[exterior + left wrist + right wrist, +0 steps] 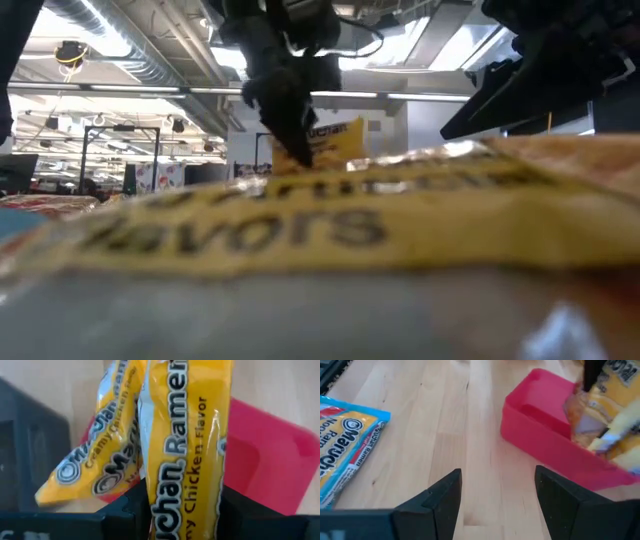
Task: Sort Maruchan noodles
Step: Put the yellow noodle pack into the red bin, then adjust the red bin, then adjust the yellow noodle packs in the red bin, then put the yellow noodle pack into the red bin
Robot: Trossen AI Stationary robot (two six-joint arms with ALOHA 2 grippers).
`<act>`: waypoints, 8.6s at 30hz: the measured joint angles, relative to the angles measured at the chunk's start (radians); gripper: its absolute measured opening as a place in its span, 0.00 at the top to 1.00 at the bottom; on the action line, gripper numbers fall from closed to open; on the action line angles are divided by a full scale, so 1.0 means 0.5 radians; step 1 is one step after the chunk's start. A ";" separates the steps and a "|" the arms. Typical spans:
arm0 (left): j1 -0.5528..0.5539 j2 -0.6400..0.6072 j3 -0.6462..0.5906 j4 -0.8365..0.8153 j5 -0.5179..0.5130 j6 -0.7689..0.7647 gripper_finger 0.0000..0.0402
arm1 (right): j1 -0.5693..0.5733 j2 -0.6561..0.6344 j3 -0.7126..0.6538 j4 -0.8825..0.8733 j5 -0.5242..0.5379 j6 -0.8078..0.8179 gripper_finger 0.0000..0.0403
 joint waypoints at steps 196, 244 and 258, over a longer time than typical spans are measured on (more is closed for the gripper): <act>1.137 -1.035 -0.636 -0.287 -0.676 -1.047 0.32 | -0.231 0.068 0.205 -0.213 0.076 -0.132 0.46; 1.495 -0.252 -0.632 -0.300 -0.623 -0.951 0.84 | -0.231 0.069 0.141 -0.184 0.199 -0.128 0.46; 1.305 -0.306 -0.633 -0.354 -0.617 -0.952 0.99 | -0.231 0.069 0.141 -0.184 0.204 -0.129 0.46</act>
